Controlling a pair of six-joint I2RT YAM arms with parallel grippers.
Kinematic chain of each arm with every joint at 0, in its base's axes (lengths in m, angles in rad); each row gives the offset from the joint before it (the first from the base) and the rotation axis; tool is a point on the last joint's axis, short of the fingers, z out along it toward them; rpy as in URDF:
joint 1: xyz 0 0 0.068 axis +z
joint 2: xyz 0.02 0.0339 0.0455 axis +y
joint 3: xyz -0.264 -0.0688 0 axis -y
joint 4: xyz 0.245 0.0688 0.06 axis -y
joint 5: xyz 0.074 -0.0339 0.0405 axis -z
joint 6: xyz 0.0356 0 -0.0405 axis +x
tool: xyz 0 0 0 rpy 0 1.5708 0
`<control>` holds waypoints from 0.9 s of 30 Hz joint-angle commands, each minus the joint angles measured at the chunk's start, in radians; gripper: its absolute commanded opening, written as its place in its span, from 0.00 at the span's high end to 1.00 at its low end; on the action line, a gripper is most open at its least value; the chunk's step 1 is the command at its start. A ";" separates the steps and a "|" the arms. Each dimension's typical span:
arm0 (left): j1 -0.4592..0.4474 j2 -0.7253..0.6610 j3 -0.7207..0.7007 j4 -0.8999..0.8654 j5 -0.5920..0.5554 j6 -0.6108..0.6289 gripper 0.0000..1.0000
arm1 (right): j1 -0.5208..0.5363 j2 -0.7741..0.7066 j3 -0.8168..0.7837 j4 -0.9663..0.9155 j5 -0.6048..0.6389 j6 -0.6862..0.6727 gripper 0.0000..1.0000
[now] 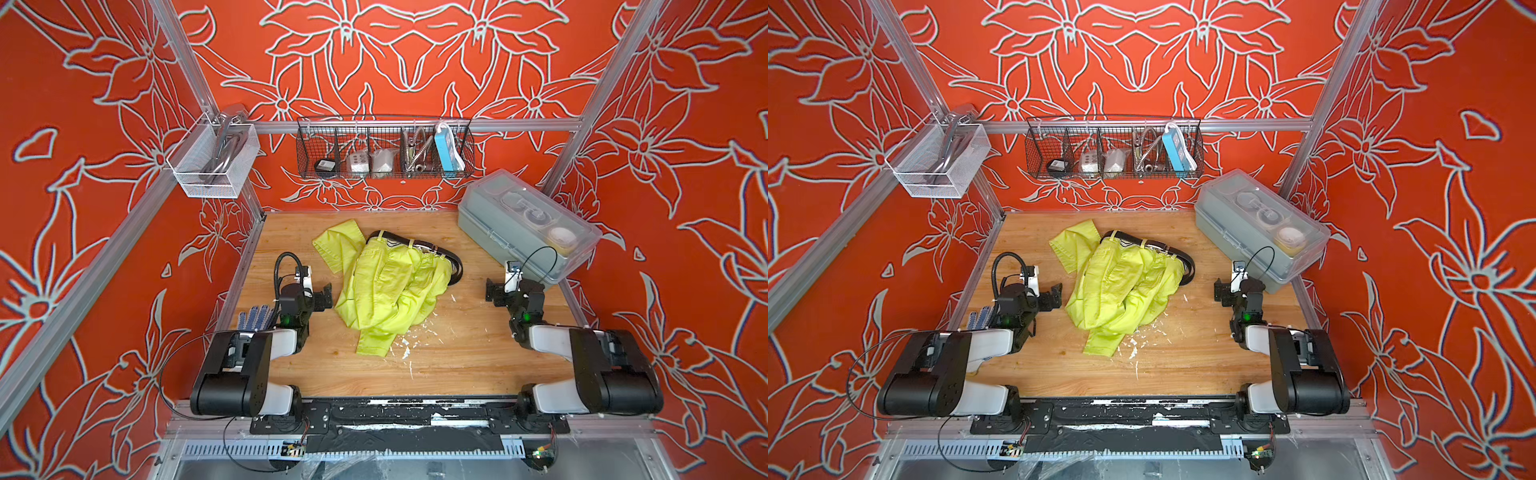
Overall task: Remove the belt from the trousers
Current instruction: Adjust the trousers at the center of the board.
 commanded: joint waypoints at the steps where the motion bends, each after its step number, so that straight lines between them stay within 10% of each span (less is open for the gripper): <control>1: 0.006 0.002 0.012 0.013 0.011 0.011 0.02 | 0.005 0.001 0.012 -0.007 0.019 0.014 0.00; 24: 0.006 0.001 0.013 0.008 0.013 0.010 0.02 | 0.005 -0.006 0.012 0.012 0.014 0.013 0.03; 27: 0.001 -0.085 0.103 -0.208 0.031 0.027 0.10 | 0.008 -0.145 0.211 -0.420 -0.001 -0.016 0.11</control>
